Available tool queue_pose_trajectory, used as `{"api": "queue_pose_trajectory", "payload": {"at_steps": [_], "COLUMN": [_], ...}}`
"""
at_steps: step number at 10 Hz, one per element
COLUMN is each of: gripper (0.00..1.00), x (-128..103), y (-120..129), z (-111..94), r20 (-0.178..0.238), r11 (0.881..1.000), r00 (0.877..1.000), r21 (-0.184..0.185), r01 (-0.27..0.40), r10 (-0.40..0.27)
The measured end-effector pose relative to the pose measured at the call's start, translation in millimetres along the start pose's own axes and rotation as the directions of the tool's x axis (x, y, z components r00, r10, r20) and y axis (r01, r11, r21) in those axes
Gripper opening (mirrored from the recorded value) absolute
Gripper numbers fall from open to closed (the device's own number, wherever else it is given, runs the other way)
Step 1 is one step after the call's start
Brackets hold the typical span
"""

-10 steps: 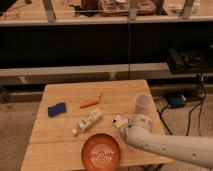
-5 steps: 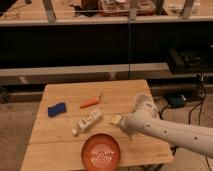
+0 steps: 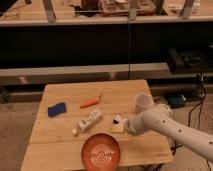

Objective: Drag the ceramic bowl in a circle

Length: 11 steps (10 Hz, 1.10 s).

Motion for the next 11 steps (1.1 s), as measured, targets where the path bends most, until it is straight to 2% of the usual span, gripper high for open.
{"api": "queue_pose_trajectory", "payload": {"at_steps": [1,2,3,4,5,6,7,8,11], "gripper": [0.80,0.80,0.80,0.80,0.80,0.80,0.80,0.80,0.80], "x": [-1.8,-2.3,-2.3,-3.5,-5.1,-6.5,-9.6,-12.2,-14.7], "y": [-0.3,-0.3,-1.5,-3.3,-8.7,-8.6,-6.4,-4.6,-4.7], "z": [0.9,2.9,5.5,10.0,16.5,18.3,19.0,21.1,25.1], "r20": [0.051,0.103,0.113,0.120,0.131,0.136,0.152,0.186,0.266], "r11": [0.999,0.995,0.991,0.982,0.972,0.971,0.974,0.984,0.984], "r00": [0.998,0.991,0.990,0.989,0.987,0.986,0.984,0.978,0.957], "r21": [-0.005,-0.044,-0.090,-0.154,-0.199,-0.206,-0.188,-0.126,-0.101], "r01": [0.047,0.090,0.101,0.108,0.121,0.121,0.124,0.124,0.147], "r10": [-0.047,-0.085,-0.090,-0.090,-0.096,-0.094,-0.096,-0.099,-0.115]}}
